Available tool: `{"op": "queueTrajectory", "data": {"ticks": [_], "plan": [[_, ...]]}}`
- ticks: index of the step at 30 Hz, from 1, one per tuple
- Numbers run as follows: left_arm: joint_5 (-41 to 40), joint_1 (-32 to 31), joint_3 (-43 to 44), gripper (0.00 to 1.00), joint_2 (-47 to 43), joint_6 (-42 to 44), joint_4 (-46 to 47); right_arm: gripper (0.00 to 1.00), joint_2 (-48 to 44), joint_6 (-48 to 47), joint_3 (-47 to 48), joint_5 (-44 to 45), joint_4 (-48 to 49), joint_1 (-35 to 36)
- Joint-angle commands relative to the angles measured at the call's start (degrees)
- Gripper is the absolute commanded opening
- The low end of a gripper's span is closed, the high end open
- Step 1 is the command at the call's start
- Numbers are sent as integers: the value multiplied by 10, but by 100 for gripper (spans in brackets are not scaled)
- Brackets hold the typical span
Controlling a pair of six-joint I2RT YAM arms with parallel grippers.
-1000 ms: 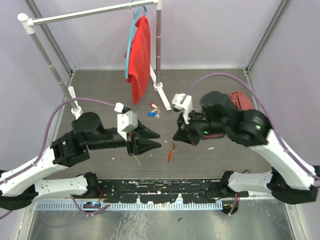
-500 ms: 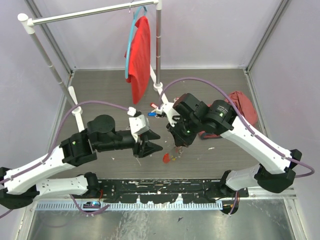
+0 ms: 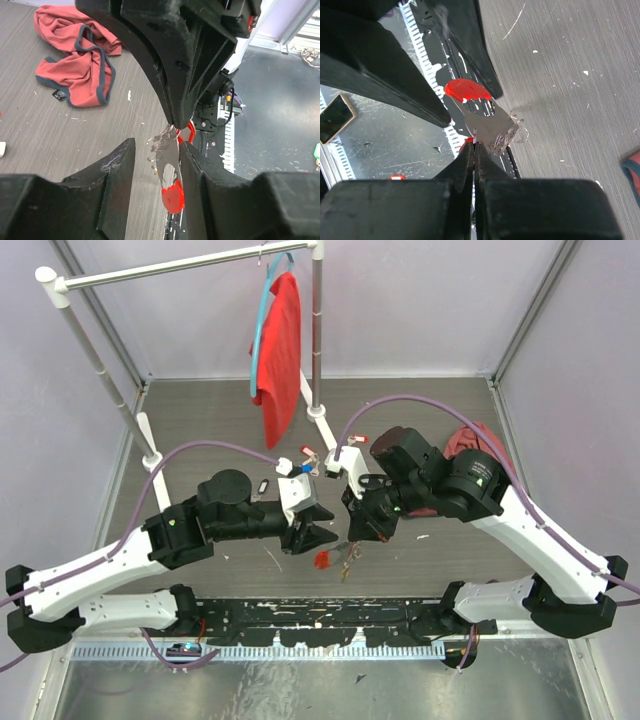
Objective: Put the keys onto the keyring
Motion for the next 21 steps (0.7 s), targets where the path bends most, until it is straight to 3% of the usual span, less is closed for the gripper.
{"op": "queueTrajectory", "data": {"ticks": [1, 9, 16, 21], "plan": [[28, -2, 19, 47, 17, 13, 24, 1, -13, -13, 7, -37, 44, -1], [46, -1, 27, 45, 30, 16, 16, 1, -26, -9, 7, -46, 57, -1], [57, -1, 38, 32, 38, 16, 16, 1, -27, -10, -4, -47, 58, -1], [65, -1, 41, 29, 44, 18, 16, 1, -30, -10, -6, -47, 60, -1]]}}
